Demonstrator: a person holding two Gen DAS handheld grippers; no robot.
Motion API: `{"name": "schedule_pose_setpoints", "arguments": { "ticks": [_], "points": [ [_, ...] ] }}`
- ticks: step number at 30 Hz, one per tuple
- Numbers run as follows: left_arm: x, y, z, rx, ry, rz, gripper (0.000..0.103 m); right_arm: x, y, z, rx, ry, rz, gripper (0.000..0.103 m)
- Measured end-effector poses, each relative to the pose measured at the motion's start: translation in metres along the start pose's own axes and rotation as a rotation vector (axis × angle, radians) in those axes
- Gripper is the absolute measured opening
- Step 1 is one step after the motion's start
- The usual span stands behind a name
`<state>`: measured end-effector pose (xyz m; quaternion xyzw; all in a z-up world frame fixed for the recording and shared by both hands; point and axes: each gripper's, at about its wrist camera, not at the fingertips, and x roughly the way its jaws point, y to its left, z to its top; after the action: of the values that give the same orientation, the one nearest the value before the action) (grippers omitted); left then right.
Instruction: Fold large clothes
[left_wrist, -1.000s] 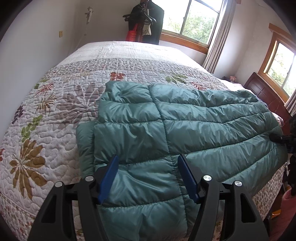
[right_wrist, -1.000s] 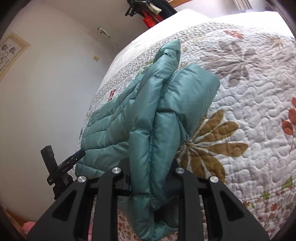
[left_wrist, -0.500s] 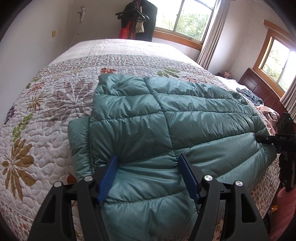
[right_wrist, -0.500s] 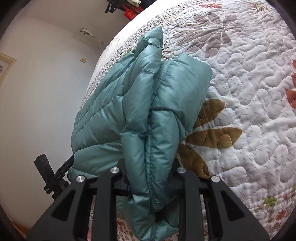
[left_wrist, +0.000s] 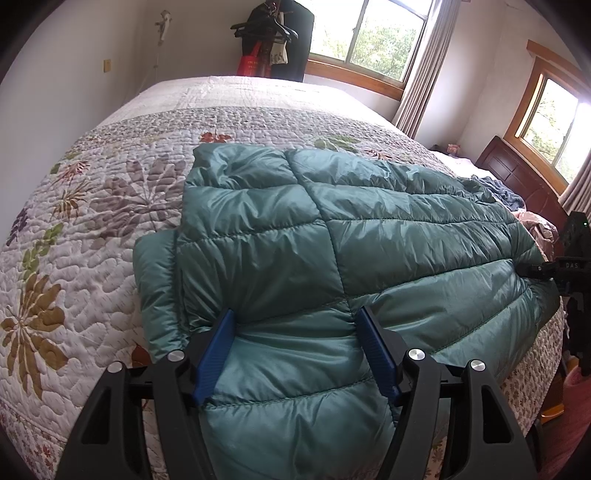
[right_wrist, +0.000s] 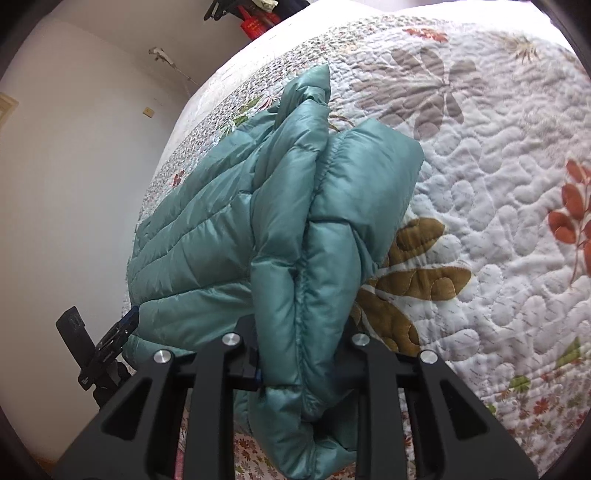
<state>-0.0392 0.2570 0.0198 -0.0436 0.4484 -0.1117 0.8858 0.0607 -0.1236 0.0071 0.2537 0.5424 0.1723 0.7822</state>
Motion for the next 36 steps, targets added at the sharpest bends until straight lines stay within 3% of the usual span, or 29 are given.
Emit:
{"name": "schedule_pose_setpoints", "arguments": {
  "ticks": [9,19,30,36],
  "points": [
    [-0.001,0.002,0.000,-0.004,0.002,-0.005,0.069,-0.021,0.052,0.008,-0.099,-0.033,-0.095,0.021],
    [-0.001,0.002,0.000,-0.003,0.003,-0.004,0.069,-0.035,0.144,0.022,-0.298,-0.065,-0.078,0.021],
    [-0.006,0.010,0.000,-0.021,0.010,-0.039,0.069,0.018,0.256,0.013,-0.546,0.017,-0.096,0.022],
    [-0.035,0.039,0.010,-0.107,-0.036,-0.147,0.069,0.061,0.286,0.005,-0.616,0.077,-0.103,0.024]
  ]
}}
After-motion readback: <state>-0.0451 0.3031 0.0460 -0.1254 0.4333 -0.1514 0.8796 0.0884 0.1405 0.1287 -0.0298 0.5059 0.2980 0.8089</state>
